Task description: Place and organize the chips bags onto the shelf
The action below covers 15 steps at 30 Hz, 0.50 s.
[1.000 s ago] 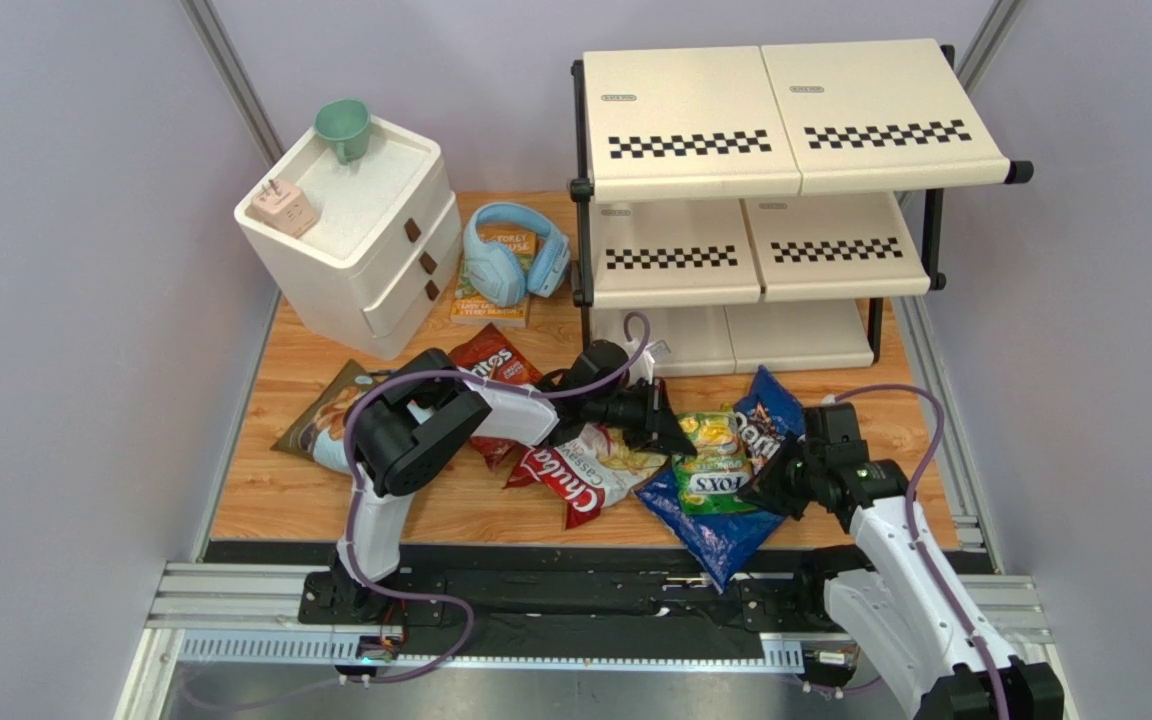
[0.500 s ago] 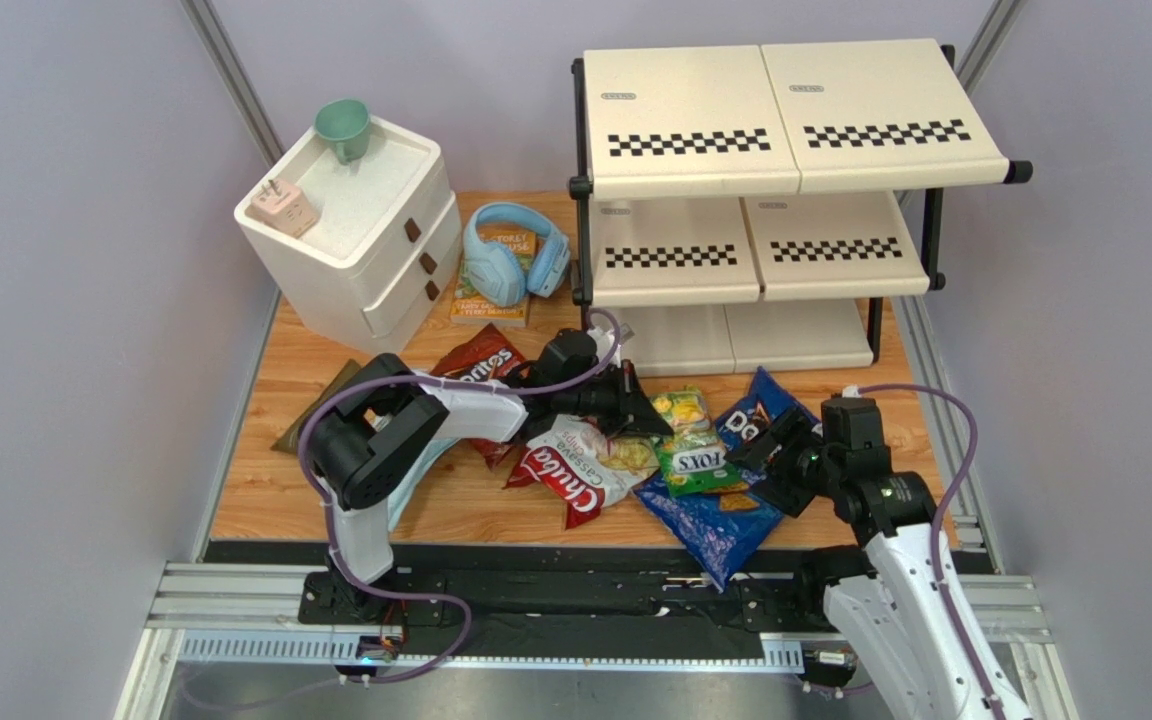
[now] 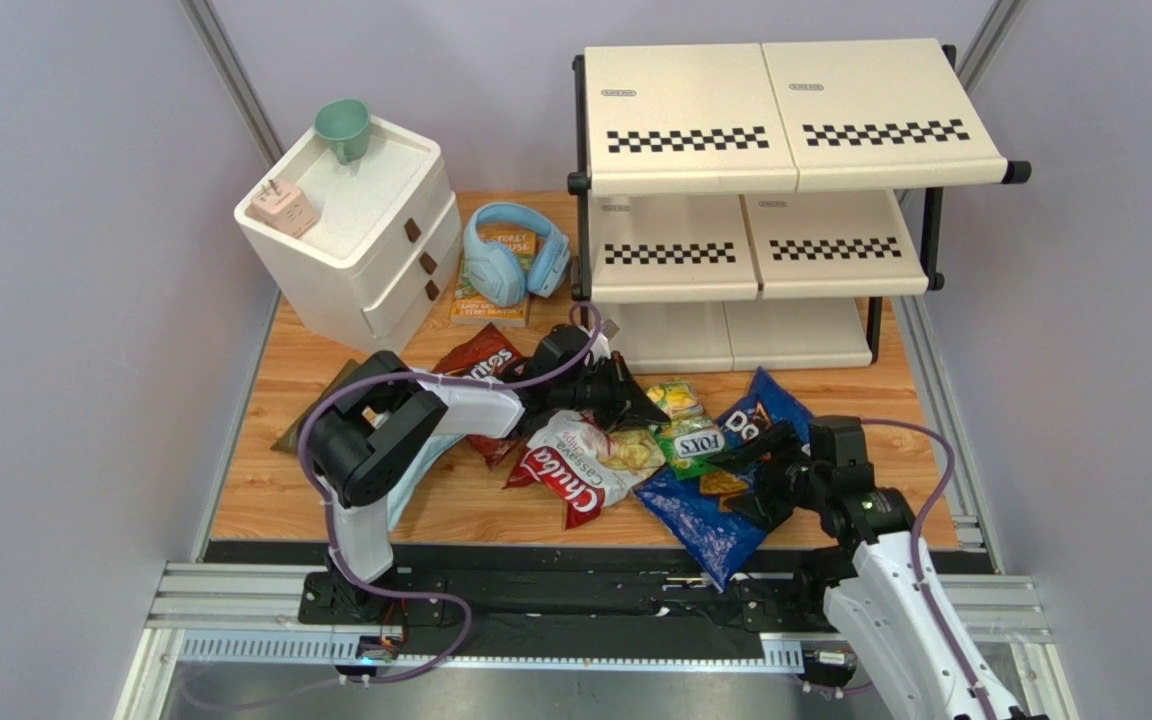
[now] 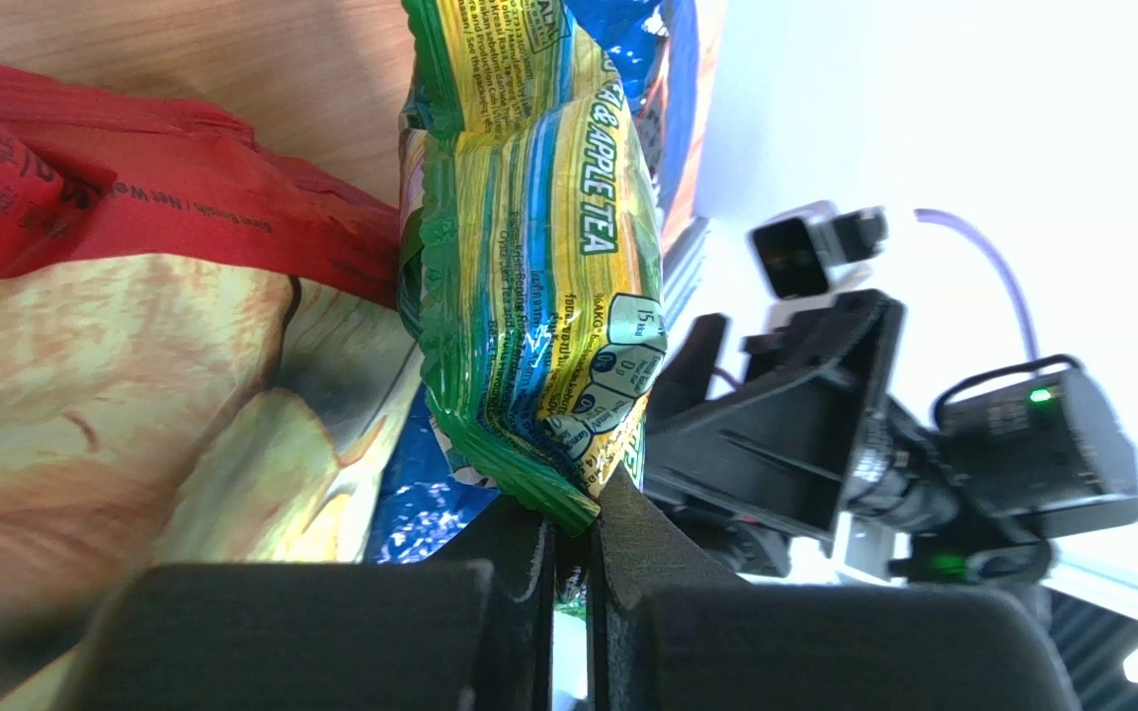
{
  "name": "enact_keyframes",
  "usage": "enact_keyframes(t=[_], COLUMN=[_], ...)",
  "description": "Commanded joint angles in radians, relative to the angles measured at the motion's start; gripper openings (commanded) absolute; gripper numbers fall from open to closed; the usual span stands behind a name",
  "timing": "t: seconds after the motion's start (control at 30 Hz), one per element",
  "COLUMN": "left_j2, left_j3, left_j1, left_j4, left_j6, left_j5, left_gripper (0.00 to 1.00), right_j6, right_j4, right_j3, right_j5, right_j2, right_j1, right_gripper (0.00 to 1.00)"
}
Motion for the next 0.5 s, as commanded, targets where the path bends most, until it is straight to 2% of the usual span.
enact_keyframes(t=[0.0,0.2,0.47], left_j2=[0.004,0.007,0.023], left_j3=[0.011,0.005,0.029], left_j1=[0.003,0.0,-0.005], left_j4=[0.122,0.134,0.114], left_j6=[-0.086,-0.097,-0.074], left_j5=[0.025,0.043,0.094], left_gripper=[0.0,0.0,0.0], right_j6=[0.111,0.156,0.205], right_j4=[0.141,0.23,0.385], right_j3=[-0.02,-0.017,-0.025], right_j5=[0.029,0.094,0.095], right_j2=[-0.008,0.038,0.148], right_j1=[0.022,0.052,0.079], right_gripper=[0.76,0.76,0.76])
